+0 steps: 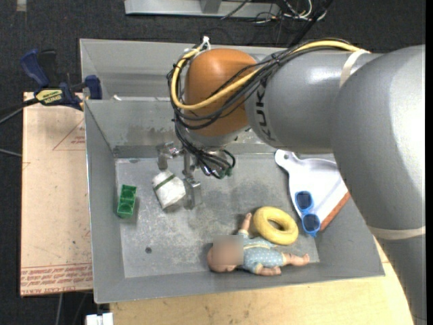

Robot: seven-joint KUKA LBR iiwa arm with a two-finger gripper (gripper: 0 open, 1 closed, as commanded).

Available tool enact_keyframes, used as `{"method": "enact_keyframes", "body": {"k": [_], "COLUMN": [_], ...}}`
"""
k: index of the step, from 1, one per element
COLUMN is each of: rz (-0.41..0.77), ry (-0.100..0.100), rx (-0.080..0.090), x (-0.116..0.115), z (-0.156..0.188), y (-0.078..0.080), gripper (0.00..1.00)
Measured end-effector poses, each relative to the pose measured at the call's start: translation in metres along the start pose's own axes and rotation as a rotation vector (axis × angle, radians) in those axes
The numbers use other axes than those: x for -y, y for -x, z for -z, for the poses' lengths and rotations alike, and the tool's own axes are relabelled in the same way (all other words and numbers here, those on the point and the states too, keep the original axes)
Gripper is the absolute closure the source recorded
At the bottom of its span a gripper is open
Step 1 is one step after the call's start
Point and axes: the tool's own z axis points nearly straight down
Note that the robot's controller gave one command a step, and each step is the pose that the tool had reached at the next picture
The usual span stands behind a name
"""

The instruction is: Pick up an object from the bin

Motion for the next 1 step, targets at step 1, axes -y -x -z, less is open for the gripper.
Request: {"method": "enact_keyframes", "body": {"k": [1], "rz": [0.126], "ry": [-0.002], "rx": [0.003], "x": [-0.0013], "z": [-0.0272], "y": [0.0138], "gripper": [0.00]}}
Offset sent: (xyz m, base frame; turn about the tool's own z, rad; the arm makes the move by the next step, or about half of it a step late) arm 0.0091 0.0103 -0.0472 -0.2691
